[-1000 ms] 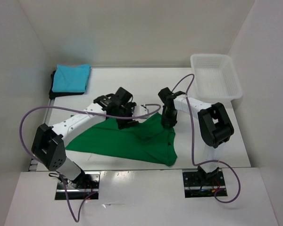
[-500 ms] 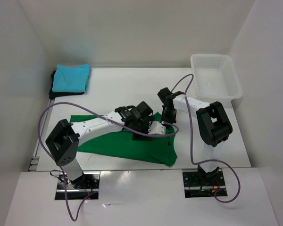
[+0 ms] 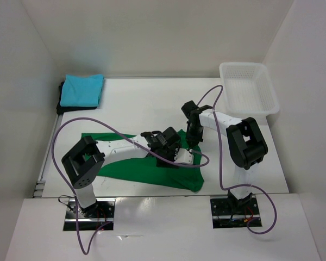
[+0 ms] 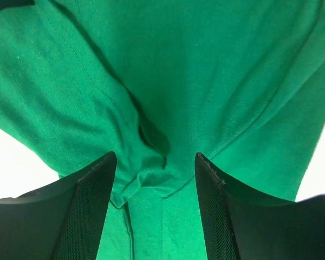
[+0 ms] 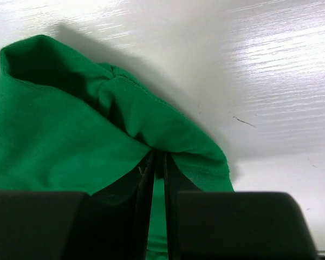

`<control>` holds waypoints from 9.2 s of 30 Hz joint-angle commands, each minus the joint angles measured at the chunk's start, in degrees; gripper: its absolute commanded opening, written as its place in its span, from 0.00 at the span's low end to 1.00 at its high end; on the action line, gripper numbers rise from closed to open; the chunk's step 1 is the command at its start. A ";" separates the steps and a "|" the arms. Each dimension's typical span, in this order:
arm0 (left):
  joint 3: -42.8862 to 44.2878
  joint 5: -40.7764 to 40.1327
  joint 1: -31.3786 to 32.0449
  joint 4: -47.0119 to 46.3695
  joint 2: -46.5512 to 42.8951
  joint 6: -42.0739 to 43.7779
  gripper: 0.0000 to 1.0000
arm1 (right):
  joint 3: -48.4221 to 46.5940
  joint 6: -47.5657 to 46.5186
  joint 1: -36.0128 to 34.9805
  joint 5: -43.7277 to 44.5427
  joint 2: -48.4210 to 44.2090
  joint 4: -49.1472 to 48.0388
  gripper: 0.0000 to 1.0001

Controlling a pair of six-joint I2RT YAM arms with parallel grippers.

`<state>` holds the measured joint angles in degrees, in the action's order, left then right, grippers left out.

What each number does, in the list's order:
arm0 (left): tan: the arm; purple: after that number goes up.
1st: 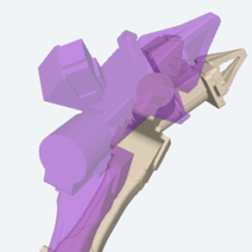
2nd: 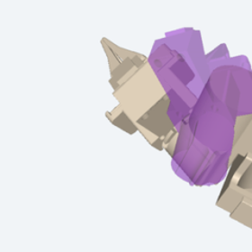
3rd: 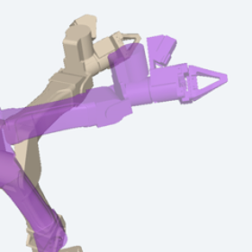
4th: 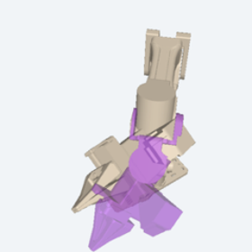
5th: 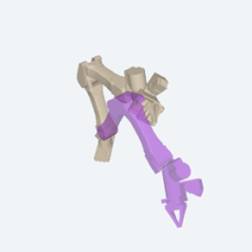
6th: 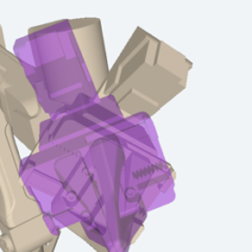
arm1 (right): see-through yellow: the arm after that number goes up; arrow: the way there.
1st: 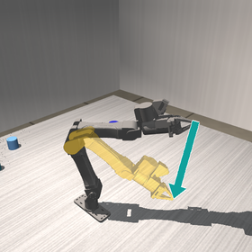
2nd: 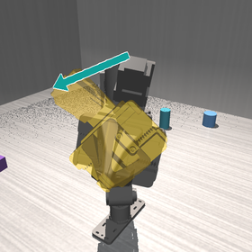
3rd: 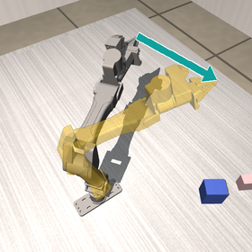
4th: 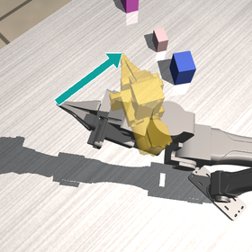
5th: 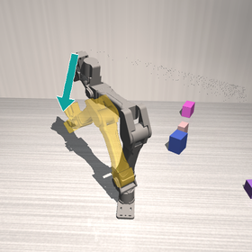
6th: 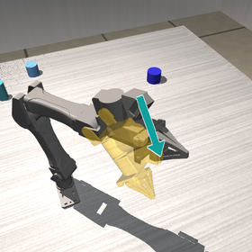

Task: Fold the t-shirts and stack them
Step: Fold the other side of the tshirt into a rectangle, then rotate the tshirt 90 degrees

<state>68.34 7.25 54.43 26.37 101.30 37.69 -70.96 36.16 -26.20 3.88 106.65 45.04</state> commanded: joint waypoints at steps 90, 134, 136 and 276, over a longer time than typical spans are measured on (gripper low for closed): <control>-2.24 -4.67 -21.07 15.56 -18.59 -4.46 0.73 | 11.72 24.32 -13.04 3.32 -23.59 9.03 0.52; 1.10 -18.41 -74.47 4.92 -4.53 -13.70 0.99 | -97.01 -7.60 5.62 14.76 44.53 23.51 1.00; 0.31 -17.01 -74.47 4.92 -3.39 -15.10 0.99 | -92.90 -7.07 5.63 19.48 41.64 24.92 1.00; -12.26 9.63 -44.43 14.41 -30.36 -14.23 0.99 | 28.70 42.50 -35.92 6.02 -30.01 3.28 0.66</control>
<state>54.46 14.94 7.57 40.03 73.10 25.19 -39.11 78.39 -58.54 4.34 78.65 39.72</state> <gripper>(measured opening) 0.993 0.619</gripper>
